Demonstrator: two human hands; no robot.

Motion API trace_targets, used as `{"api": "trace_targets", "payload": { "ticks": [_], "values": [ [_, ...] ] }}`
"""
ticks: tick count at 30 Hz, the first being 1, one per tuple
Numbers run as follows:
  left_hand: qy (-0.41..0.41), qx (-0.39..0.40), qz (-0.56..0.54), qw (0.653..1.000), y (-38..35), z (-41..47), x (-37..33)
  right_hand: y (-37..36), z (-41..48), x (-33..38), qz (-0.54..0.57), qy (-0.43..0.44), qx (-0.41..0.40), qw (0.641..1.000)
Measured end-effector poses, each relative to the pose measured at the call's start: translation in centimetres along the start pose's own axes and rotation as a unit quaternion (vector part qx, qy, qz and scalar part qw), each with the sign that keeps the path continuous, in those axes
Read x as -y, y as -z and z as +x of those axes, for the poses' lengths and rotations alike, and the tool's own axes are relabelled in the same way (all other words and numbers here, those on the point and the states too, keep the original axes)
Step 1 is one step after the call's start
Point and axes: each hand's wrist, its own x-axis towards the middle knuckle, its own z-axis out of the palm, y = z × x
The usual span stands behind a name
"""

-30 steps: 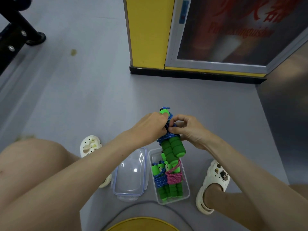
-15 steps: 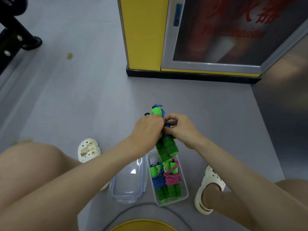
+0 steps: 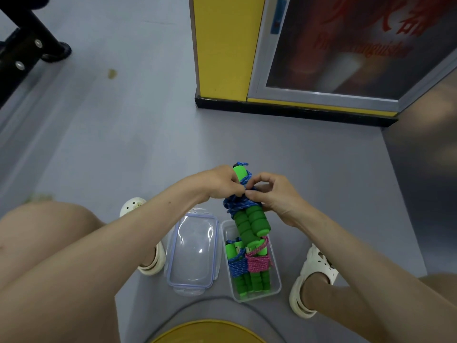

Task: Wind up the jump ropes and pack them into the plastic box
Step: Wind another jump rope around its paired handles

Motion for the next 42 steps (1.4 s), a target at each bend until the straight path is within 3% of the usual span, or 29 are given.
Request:
{"api": "trace_targets", "payload": {
  "ticks": [6, 10, 22, 29, 35, 38, 42],
  "values": [
    [0.084, 0.031, -0.115, 0.989, 0.1, 0.0, -0.2, 0.2, 0.2, 0.0, -0.119, 0.053, -0.001, 0.991],
    [0.081, 0.045, -0.149, 0.984, -0.1, 0.0, 0.1, 0.6, 0.3, -0.2, -0.166, 0.083, 0.014, 0.982],
    [0.051, 0.011, -0.134, 0.99, -1.1, 0.2, -0.7, 0.5, 0.0, -0.2, -0.072, -0.027, 0.004, 0.997],
    [0.041, -0.032, -0.093, 0.994, -1.7, 0.4, -0.4, 0.0, 0.0, -0.1, -0.058, -0.024, -0.015, 0.998],
    [-0.025, -0.119, 0.1, 0.987, -2.0, 0.8, -0.1, -0.2, 0.3, 0.1, -0.066, -0.007, -0.032, 0.997],
    [-0.076, -0.171, 0.142, 0.972, -2.1, 0.8, -0.1, -0.1, 0.4, 0.4, -0.059, 0.003, -0.049, 0.997],
    [-0.094, -0.083, 0.09, 0.988, -0.7, 0.7, -0.3, 0.2, 0.4, 0.8, -0.044, 0.003, -0.056, 0.997]
  ]
}}
